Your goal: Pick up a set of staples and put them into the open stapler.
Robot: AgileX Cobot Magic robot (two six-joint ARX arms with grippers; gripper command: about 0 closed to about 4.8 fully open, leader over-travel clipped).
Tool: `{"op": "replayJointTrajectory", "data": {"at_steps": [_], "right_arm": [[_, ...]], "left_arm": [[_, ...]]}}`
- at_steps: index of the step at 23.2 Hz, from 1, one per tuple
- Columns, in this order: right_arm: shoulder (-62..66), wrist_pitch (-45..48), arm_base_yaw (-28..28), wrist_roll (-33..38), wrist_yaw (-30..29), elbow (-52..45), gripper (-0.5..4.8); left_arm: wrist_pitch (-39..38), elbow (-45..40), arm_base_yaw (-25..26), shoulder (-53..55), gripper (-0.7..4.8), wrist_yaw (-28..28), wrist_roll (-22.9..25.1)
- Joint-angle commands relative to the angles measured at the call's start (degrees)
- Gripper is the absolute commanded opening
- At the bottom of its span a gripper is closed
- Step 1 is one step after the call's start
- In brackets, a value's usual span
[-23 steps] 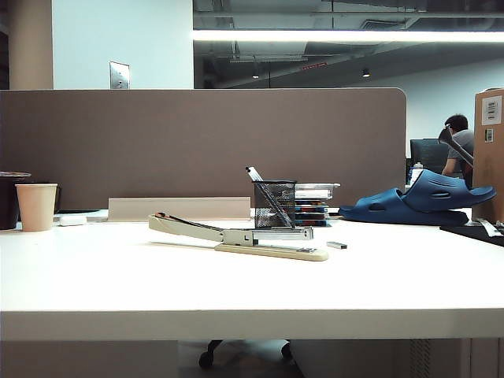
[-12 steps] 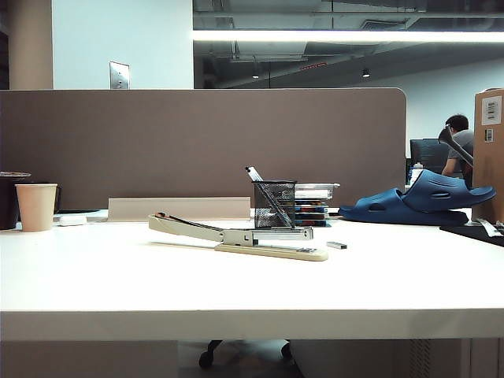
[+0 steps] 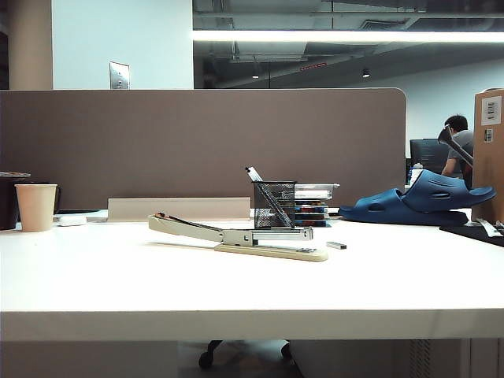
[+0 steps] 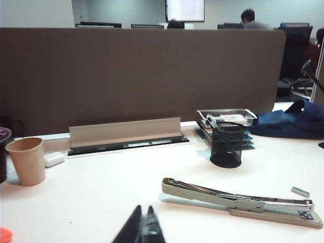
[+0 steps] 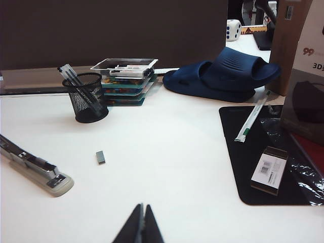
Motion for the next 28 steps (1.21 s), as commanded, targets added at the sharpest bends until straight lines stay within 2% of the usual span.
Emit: {"op": "replayJointTrajectory", "data": {"at_steps": [1,8,14,20,28], "right_arm": [[-0.3,3.2,0.0,0.2,0.2,-2.2,-0.09],[-0.4,13.0,0.3,-0.3,0.1,-10.3,-0.09],[-0.4,17.7,0.3,-0.5,0.1,-14.0,-0.09],[-0.4,17.7,0.3,-3.8,0.5,-14.3,-0.09],[-0.4,16.7,0.3,-3.7,1.4,-14.3,-0.09]], "left_arm": [[-0.8,-1.0,0.1,-1.2,-0.05,-1.7,-0.6],[-0.3,-3.2,0.1,-1.2,-0.05,-5.9,-1.3],[4.1,-6.8,0.1,-1.2,-0.05,-6.0,-1.3],[8.1,-10.7,0.1,-1.2,-0.05,-6.0,-1.2],[6.7,-10.7,0.1,-1.2,-0.05,-6.9,-1.4]]}}
